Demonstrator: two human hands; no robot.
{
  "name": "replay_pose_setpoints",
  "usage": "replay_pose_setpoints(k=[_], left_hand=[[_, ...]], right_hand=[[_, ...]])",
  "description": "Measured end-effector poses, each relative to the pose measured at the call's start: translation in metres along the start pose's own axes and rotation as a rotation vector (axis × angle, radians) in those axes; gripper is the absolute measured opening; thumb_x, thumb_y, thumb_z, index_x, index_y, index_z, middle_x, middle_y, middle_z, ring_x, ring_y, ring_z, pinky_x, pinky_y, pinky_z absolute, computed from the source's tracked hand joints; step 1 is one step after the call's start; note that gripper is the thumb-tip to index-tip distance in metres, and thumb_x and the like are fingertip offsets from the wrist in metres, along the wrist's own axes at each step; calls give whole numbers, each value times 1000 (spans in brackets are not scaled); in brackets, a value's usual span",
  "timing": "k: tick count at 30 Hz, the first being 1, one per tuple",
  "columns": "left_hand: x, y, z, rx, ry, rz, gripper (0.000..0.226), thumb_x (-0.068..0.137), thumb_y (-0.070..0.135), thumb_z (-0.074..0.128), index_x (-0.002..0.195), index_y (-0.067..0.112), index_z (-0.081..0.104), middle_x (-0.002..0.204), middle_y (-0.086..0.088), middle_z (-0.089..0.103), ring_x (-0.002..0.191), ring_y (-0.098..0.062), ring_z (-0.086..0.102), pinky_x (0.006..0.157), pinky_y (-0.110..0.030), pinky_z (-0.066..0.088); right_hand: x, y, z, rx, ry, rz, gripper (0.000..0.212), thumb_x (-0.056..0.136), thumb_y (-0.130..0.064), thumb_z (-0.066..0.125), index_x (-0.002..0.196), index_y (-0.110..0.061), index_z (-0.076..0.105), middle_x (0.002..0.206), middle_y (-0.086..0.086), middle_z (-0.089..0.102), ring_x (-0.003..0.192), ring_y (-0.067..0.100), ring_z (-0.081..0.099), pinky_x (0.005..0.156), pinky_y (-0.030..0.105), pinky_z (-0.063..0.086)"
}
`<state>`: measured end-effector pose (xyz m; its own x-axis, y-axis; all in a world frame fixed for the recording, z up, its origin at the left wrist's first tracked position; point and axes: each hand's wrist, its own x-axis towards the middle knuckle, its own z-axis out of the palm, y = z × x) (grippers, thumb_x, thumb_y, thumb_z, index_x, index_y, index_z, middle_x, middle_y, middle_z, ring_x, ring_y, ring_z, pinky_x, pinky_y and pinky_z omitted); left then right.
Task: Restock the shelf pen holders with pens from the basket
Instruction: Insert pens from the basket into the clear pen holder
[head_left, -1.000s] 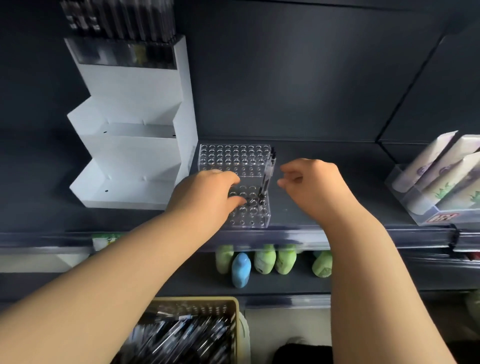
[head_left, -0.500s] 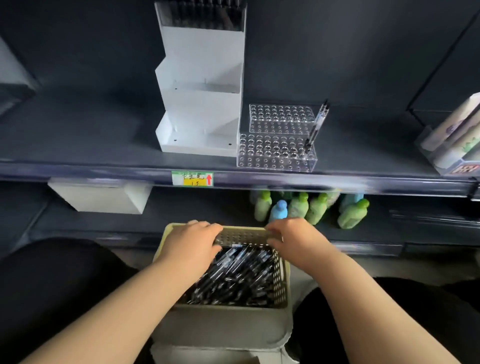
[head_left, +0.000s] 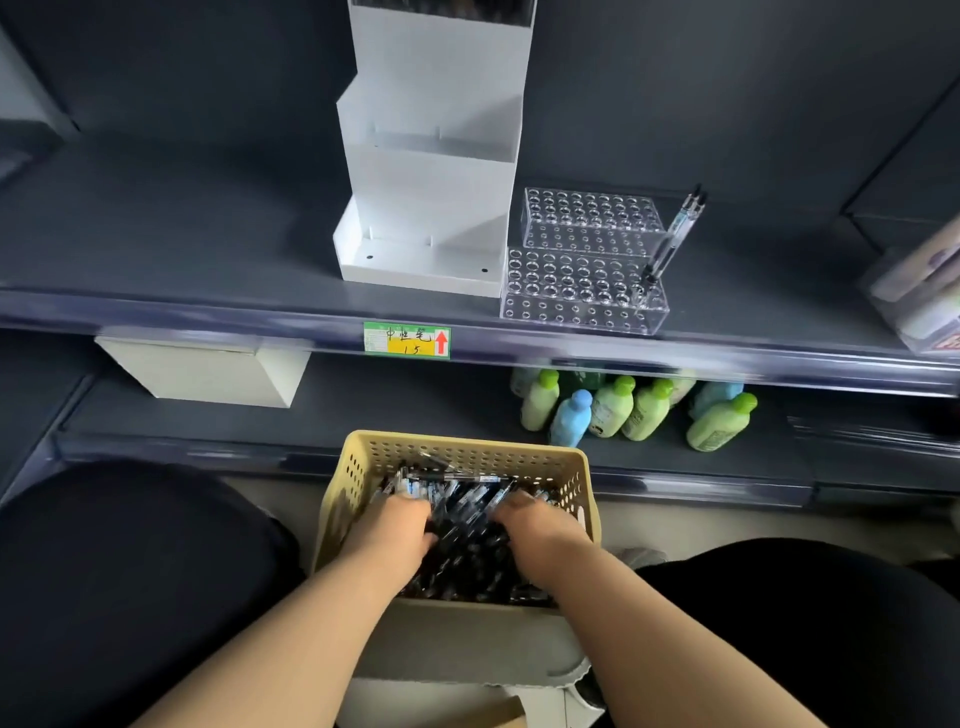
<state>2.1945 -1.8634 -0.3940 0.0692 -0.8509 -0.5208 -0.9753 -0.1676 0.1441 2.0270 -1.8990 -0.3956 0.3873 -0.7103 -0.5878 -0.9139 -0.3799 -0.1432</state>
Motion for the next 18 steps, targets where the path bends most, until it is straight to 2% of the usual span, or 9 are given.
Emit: replay_pose_setpoints(k=[3,8,12,15,18], left_hand=[[4,8,4,-21,-2,23,35,91,28,58,122,17,50,121,-2,50,105,-22,56,87,-34,48],[10,19,5,73,-31,3,52,83,-8,50,128,14,38,122,-11,48,99,-29,58,77,-36,49],[13,20,2,108,-61,-41,54,83,-6,53,132,12,40,127,-12,46,107,-30,57,84,-36,51],[10,19,4,136,-69,-30,42,89,3,52,129,11,44,132,-11,41,109,-28,54,85,-35,49],[6,22,5,164,-4,-20,33,93,13,51,125,12,50,134,-9,38,118,-26,42,90,-34,41]], right_hand=[[9,-2,1,-92,-8,2,54,84,6,51,133,-16,45,131,9,45,122,31,45,97,42,45],[19,-2,-12,-108,18,4,37,89,-1,47,123,-14,53,125,10,50,115,32,50,92,41,45],[23,4,-19,64,119,32,35,87,-6,54,119,-20,56,122,6,54,112,27,52,90,36,45],[20,5,-25,206,249,48,27,94,-22,49,122,-22,53,116,6,58,106,27,55,83,35,46],[11,5,-28,376,478,62,30,94,-25,51,123,-19,46,107,7,64,93,29,60,74,35,49]])
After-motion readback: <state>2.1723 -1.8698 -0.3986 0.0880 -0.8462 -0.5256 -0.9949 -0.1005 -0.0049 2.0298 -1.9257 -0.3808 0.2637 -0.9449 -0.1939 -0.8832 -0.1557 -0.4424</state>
